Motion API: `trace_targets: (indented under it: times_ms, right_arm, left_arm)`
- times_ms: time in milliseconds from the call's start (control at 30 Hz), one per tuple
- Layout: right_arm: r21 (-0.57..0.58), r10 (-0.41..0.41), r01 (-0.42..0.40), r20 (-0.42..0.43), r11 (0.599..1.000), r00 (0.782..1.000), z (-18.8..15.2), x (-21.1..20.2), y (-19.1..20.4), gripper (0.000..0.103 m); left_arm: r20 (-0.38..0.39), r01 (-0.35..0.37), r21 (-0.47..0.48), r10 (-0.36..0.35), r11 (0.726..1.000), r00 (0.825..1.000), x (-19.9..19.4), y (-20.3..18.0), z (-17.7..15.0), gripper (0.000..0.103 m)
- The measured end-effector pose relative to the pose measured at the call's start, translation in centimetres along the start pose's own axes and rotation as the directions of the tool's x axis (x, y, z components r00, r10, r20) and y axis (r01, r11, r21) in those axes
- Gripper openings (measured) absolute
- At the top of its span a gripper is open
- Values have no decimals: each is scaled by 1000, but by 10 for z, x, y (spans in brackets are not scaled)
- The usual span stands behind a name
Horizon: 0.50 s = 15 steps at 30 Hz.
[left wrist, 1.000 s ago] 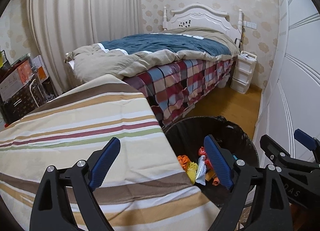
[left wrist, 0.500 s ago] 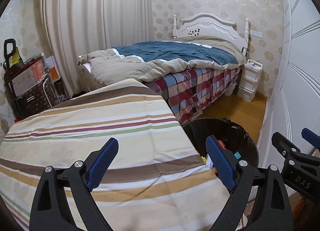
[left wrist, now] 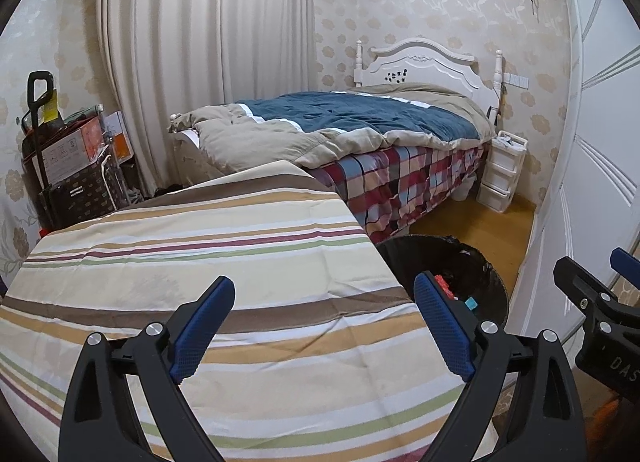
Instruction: Collect trash
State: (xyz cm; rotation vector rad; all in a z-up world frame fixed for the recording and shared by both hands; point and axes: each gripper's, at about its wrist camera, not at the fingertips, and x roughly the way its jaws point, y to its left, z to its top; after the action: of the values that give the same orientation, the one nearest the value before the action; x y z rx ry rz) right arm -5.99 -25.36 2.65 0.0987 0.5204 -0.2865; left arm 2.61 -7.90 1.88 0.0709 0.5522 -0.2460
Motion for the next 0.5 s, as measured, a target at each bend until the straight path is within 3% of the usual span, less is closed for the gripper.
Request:
trace_targets:
  times_ms: [500]
  right_arm:
    - [-1, 5, -5, -1, 1000, 1000, 1, -7, 0, 98]
  left_arm:
    - [22, 0, 0, 0, 1000, 1000, -10, 3, -1, 91]
